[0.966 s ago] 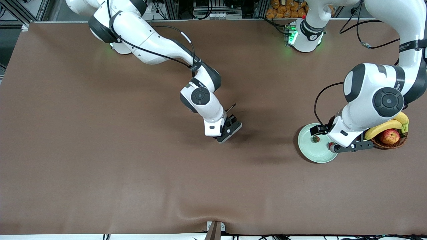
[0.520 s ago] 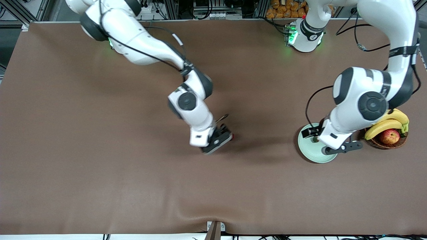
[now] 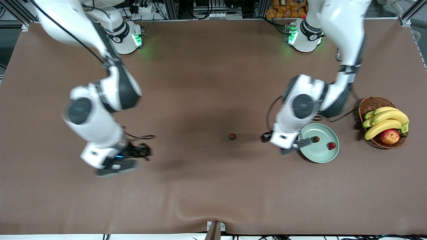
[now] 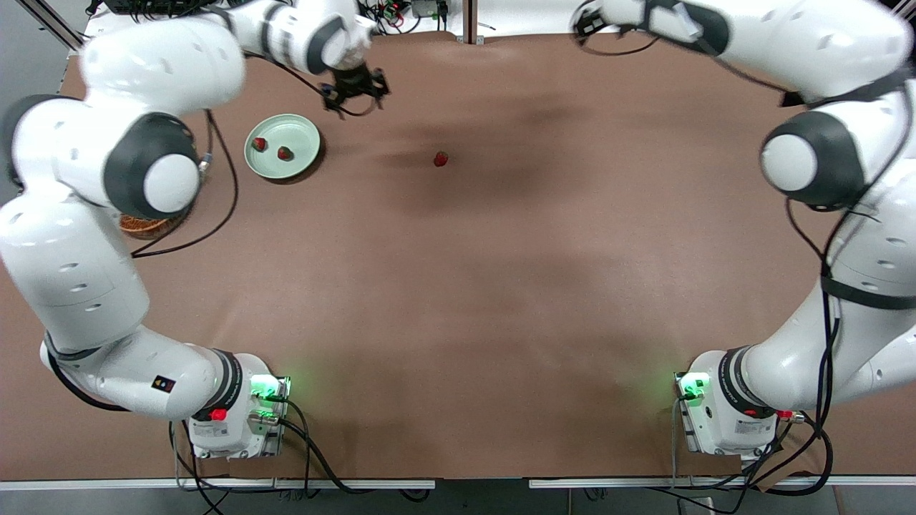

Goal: Collect all strawberries into plate

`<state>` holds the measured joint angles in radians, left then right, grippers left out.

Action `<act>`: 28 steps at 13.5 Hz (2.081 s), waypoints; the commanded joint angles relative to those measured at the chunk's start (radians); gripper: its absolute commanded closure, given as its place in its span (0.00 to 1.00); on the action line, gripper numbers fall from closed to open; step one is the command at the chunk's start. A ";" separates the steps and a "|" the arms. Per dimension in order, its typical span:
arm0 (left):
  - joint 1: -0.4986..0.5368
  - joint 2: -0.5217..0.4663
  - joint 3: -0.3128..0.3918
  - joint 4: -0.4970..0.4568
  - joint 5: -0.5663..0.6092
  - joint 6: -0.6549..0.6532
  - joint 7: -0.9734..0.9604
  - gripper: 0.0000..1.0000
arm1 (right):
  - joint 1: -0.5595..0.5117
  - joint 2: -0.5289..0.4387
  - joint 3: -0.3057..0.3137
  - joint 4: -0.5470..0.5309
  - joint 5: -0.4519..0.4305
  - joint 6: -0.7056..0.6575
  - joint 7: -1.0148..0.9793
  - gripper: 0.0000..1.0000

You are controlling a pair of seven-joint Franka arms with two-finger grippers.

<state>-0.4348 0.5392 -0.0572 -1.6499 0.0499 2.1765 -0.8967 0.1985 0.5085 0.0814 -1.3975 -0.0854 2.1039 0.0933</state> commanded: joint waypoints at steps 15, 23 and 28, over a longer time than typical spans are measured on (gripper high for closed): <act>-0.208 0.295 0.017 0.162 0.036 0.189 -0.186 0.47 | -0.229 -0.502 -0.126 -0.150 0.115 -0.548 -0.160 0.00; -0.128 0.178 0.053 0.145 0.041 0.136 -0.044 1.00 | -0.228 -0.510 -0.129 -0.149 0.116 -0.576 -0.187 0.00; 0.028 0.052 0.046 0.144 0.039 -0.071 0.267 1.00 | -0.228 -0.499 -0.132 -0.130 0.113 -0.631 -0.190 0.00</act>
<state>-0.4568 0.6507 0.0022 -1.4744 0.0630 2.1728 -0.7306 -0.0035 0.0208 -0.0676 -1.5270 0.0187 1.5111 -0.0819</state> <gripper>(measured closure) 0.696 0.000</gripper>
